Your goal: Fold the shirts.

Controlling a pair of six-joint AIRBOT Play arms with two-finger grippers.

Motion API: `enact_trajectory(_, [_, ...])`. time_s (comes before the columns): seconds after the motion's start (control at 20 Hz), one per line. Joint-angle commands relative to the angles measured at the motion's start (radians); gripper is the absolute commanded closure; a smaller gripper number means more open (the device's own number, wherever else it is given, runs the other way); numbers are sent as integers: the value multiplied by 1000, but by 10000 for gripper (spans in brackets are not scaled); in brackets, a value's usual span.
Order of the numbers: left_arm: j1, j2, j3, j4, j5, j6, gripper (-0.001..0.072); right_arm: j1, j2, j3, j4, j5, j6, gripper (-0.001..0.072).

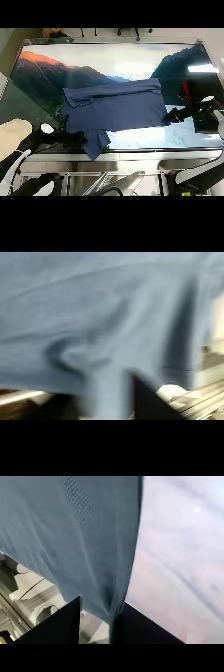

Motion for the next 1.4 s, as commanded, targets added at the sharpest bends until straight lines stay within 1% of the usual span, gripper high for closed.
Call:
enact_trajectory(0.0, [-23, 4, 1, -27, -10, 37, 693, 3, 9, -16, 79, 0, -25, 657])
enact_trajectory(0.05, [-13, 4, 4, -9, -4, 37, 693, 3, 14, -16, 100, 1, -24, 693])
enact_trajectory(0.15, [8, 5, 27, 68, -34, 36, 694, 3, 34, -16, 93, 1, -2, 693])
enact_trajectory(0.25, [51, 51, 55, 131, -100, 36, 694, -8, 82, -33, 46, -8, 32, 693])
enact_trajectory(0.45, [184, 280, 61, 140, -208, 37, 695, -66, 290, -193, -26, -101, 110, 694])
enact_trajectory(0.55, [248, 388, 61, 148, -296, 40, 695, -95, 403, -303, -47, -134, 187, 694])
enact_trajectory(0.65, [297, 472, 61, 158, -406, 34, 694, -97, 500, -378, -149, -134, 259, 694])
enact_trajectory(0.7, [320, 512, 60, 158, -446, 32, 694, -97, 541, -401, -188, -135, 276, 694])
enact_trajectory(0.8, [352, 578, 59, 163, -458, 31, 694, -100, 591, -409, -197, -143, 279, 694])
enact_trajectory(0.9, [380, 606, 61, 180, -412, 35, 694, -99, 607, -407, -152, -183, 269, 693])
enact_trajectory(0.95, [384, 589, 75, 171, -364, 59, 694, -99, 606, -407, -108, -213, 252, 693])
enact_trajectory(1.0, [379, 552, 102, 151, -321, 101, 694, -99, 602, -406, -48, -240, 225, 693])
enact_trajectory(1.1, [346, 433, 205, 109, -261, 146, 694, -98, 581, -400, 97, -279, 147, 693])
enact_trajectory(1.25, [262, 219, 402, 113, -196, 152, 693, -96, 526, -369, 339, -356, 21, 693])
enact_trajectory(1.35, [213, 73, 505, 138, -171, 151, 694, -71, 465, -320, 426, -428, -44, 693])
